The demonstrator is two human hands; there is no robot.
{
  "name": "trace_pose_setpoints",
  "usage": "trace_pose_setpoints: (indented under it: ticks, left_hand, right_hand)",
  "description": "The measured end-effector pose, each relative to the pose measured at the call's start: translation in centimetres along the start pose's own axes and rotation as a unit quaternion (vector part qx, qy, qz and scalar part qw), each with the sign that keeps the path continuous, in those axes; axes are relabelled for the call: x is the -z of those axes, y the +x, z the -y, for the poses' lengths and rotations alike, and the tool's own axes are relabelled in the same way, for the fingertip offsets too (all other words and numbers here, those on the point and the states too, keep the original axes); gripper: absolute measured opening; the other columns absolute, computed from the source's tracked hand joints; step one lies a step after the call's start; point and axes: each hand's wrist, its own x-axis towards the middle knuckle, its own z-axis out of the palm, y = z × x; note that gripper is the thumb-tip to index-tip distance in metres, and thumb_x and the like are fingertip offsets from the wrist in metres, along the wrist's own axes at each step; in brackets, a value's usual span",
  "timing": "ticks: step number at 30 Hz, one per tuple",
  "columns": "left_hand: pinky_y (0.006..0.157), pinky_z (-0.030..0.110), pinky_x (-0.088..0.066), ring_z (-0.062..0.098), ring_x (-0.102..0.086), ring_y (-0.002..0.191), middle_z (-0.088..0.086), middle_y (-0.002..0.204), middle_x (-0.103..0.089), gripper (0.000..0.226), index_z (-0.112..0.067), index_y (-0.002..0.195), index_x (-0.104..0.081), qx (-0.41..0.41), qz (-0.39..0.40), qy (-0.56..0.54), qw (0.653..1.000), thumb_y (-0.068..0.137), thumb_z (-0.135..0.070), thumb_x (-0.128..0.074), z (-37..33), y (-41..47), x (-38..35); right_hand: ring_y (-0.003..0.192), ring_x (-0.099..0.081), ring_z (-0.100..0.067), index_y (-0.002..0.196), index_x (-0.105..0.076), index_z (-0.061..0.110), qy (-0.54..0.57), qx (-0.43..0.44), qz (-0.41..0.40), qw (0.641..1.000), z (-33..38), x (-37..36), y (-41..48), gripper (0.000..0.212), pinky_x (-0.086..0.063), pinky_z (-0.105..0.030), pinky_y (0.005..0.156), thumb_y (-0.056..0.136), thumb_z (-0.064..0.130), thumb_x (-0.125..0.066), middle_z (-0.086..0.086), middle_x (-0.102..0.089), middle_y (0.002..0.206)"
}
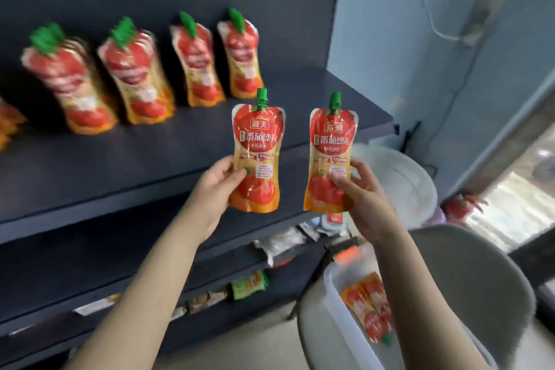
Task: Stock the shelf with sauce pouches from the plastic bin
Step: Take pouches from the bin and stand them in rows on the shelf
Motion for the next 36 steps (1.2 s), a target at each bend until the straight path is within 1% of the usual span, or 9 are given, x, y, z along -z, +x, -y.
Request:
trace_pose_setpoints:
  ticks: [5, 9, 11, 15, 21, 24, 29, 31, 36]
  left_hand:
    - [0.079, 0.040, -0.054, 0.018, -0.066, 0.107, -0.005, 0.111, -0.072, 0.025, -0.029, 0.116, -0.059, -0.080, -0.041, 0.047, 0.995, 0.101, -0.014, -0.047, -4.6, 0.1, 7.9]
    - [0.085, 0.026, -0.050, 0.005, -0.063, 0.110, -0.011, 0.118, -0.068, 0.031, -0.029, 0.129, -0.053, -0.119, -0.059, 0.077, 0.988, 0.101, -0.017, -0.048, -6.0, 1.2, 12.7]
    - [0.079, 0.025, -0.052, 0.002, -0.064, 0.107, -0.012, 0.120, -0.066, 0.034, -0.028, 0.133, -0.050, -0.123, -0.067, 0.081, 0.987, 0.101, -0.017, -0.048, -6.0, 2.1, 14.1]
    - [0.067, 0.007, -0.049, -0.011, -0.062, 0.096, -0.018, 0.116, -0.063, 0.034, -0.032, 0.130, -0.047, -0.118, -0.065, 0.098, 0.986, 0.102, -0.014, -0.046, -5.6, 4.5, 15.0]
    - [0.077, 0.006, -0.045, -0.014, -0.058, 0.102, -0.018, 0.118, -0.061, 0.032, -0.039, 0.124, -0.047, -0.111, -0.086, 0.107, 0.984, 0.102, -0.015, -0.046, -4.4, 8.7, 14.8]
    - [0.077, 0.004, -0.046, -0.017, -0.056, 0.101, -0.020, 0.118, -0.060, 0.031, -0.039, 0.124, -0.045, -0.118, -0.094, 0.116, 0.982, 0.102, -0.017, -0.047, -4.4, 10.2, 14.3]
    - [0.091, 0.018, -0.050, -0.005, -0.058, 0.113, -0.021, 0.121, -0.062, 0.040, -0.048, 0.118, -0.048, -0.108, -0.063, 0.168, 0.978, 0.092, -0.023, -0.065, -3.5, 11.3, 14.4]
    - [0.096, 0.024, -0.050, -0.002, -0.058, 0.114, -0.021, 0.121, -0.062, 0.044, -0.040, 0.125, -0.050, -0.104, -0.082, 0.216, 0.967, 0.089, -0.025, -0.069, -2.9, 11.5, 14.6]
    - [0.099, 0.033, -0.050, 0.003, -0.060, 0.114, -0.014, 0.121, -0.065, 0.041, -0.029, 0.126, -0.053, -0.104, -0.104, 0.253, 0.956, 0.088, -0.023, -0.070, -2.7, 13.0, 14.0]
  right_hand:
    - [0.079, -0.071, -0.014, 0.116, -0.051, 0.018, -0.074, 0.056, 0.035, 0.995, 1.0, -9.1, 3.2, 0.033, -0.054, -0.028, 0.062, 0.086, 0.020, -0.067, 0.001, -0.074, 0.089]
    - [0.083, -0.072, -0.016, 0.121, -0.047, 0.017, -0.093, 0.089, 0.045, 0.991, 0.6, -14.6, 5.2, 0.032, -0.055, -0.026, 0.063, 0.093, 0.015, -0.062, -0.001, -0.075, 0.096]
    - [0.084, -0.073, -0.017, 0.121, -0.046, 0.017, -0.093, 0.096, 0.038, 0.990, 0.4, -16.5, 6.1, 0.033, -0.055, -0.026, 0.064, 0.093, 0.014, -0.062, 0.000, -0.075, 0.096]
    - [0.089, -0.073, -0.021, 0.125, -0.043, 0.016, -0.108, 0.107, 0.038, 0.988, 0.1, -18.3, 8.5, 0.038, -0.057, -0.032, 0.071, 0.093, 0.013, -0.063, -0.002, -0.075, 0.100]
    - [0.094, -0.071, -0.018, 0.120, -0.044, 0.019, -0.150, 0.115, 0.074, 0.979, -0.7, -18.3, 13.3, 0.032, -0.056, -0.027, 0.069, 0.094, 0.009, -0.060, -0.002, -0.073, 0.104]
    - [0.103, -0.067, -0.018, 0.122, -0.044, 0.021, -0.163, 0.122, 0.101, 0.974, -1.3, -17.6, 15.9, 0.032, -0.055, -0.028, 0.077, 0.095, 0.007, -0.056, -0.003, -0.070, 0.113]
    - [0.115, -0.060, -0.010, 0.132, -0.037, 0.022, -0.183, 0.117, 0.145, 0.965, -2.2, -16.3, 18.3, 0.038, -0.053, -0.021, 0.083, 0.099, 0.010, -0.051, -0.001, -0.062, 0.124]
    - [0.114, -0.061, -0.008, 0.131, -0.036, 0.024, -0.201, 0.117, 0.178, 0.956, -1.9, -15.8, 18.8, 0.038, -0.052, -0.020, 0.084, 0.099, 0.009, -0.050, 0.000, -0.061, 0.124]
    - [0.117, -0.057, -0.007, 0.120, -0.040, 0.037, -0.287, 0.156, 0.185, 0.927, -1.4, -14.7, 20.7, 0.038, -0.050, -0.033, 0.098, 0.097, 0.010, -0.054, 0.004, -0.059, 0.125]
